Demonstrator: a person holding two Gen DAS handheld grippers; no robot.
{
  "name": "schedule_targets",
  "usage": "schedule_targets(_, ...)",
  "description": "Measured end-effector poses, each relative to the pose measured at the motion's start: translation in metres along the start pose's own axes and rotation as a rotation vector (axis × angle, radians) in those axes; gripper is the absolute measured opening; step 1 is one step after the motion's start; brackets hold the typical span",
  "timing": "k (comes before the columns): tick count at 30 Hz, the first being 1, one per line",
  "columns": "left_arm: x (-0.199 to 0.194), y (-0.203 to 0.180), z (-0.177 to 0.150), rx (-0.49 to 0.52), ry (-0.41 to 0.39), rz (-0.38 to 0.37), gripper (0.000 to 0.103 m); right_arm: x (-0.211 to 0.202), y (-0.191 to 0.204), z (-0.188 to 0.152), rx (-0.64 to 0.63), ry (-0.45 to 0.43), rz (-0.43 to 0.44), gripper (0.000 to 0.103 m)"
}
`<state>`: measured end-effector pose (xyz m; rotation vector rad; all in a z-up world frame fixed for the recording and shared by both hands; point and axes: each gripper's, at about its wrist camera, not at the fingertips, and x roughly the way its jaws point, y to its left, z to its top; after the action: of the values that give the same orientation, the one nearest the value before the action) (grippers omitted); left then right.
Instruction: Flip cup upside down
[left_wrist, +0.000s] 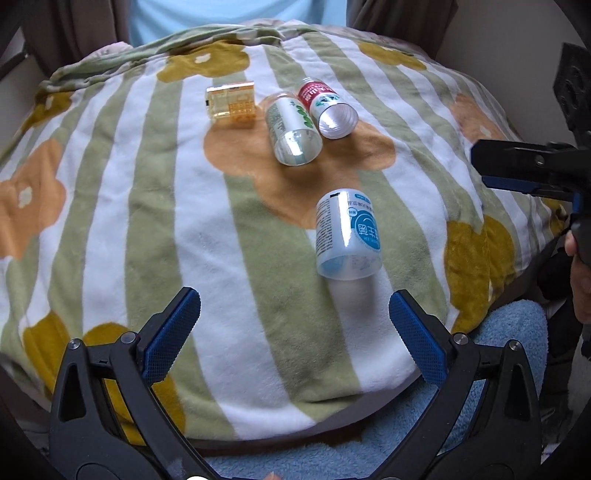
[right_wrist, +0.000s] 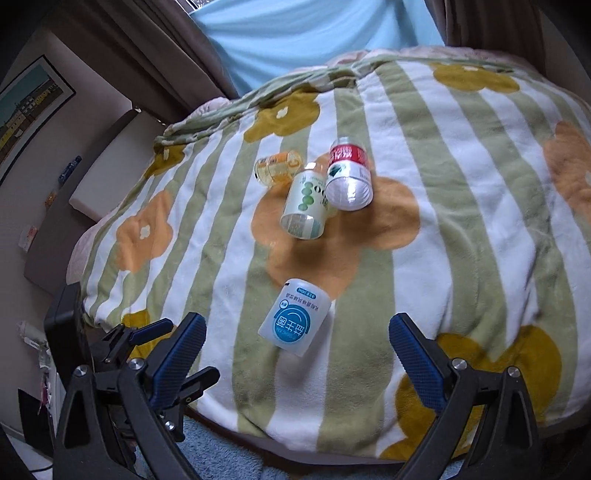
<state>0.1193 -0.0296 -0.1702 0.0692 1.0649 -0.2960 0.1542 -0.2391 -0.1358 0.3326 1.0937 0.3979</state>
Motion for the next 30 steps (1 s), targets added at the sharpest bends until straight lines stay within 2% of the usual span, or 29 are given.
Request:
schedule_targets(4, -0.008, 0.015, -0.016, -0.033, -0.023, 0.000, 0.102, 0.047, -0.008, 0.015, 0.113, 0.171, 0.077, 0.099)
schedule_targets(8, -0.009, 0.028, -0.028, -0.082, -0.027, -0.034, 0.102, 0.091, -0.018, 0.020, 0.223, 0.324, 0.121, 0.099)
schedule_targets(12, -0.006, 0.037, -0.035, -0.118, -0.025, -0.050, 0.102, 0.121, -0.022, 0.022, 0.272, 0.417, 0.091, 0.099)
schedule_targets(14, -0.004, 0.040, -0.038, -0.123, -0.026, -0.043, 0.102, 0.134, -0.023, 0.023, 0.269, 0.460, 0.029, 0.099)
schedule_targets(18, 0.000, 0.048, -0.043, -0.143, -0.024, -0.058, 0.102, 0.153, -0.022, 0.024, 0.257, 0.523, 0.006, 0.080)
schedule_targets(22, 0.006, 0.054, -0.047, -0.164, -0.021, -0.073, 0.102, 0.167, -0.020, 0.023, 0.282, 0.562, 0.013, 0.071)
schedule_targets(24, 0.008, 0.055, -0.048, -0.167, -0.015, -0.076, 0.102, 0.173, -0.019, 0.022, 0.288, 0.573, 0.013, 0.063)
schedule_targets(30, 0.012, 0.058, -0.053, -0.172, -0.004, -0.088, 0.102, 0.178, -0.019, 0.022, 0.290, 0.566, 0.002, 0.059)
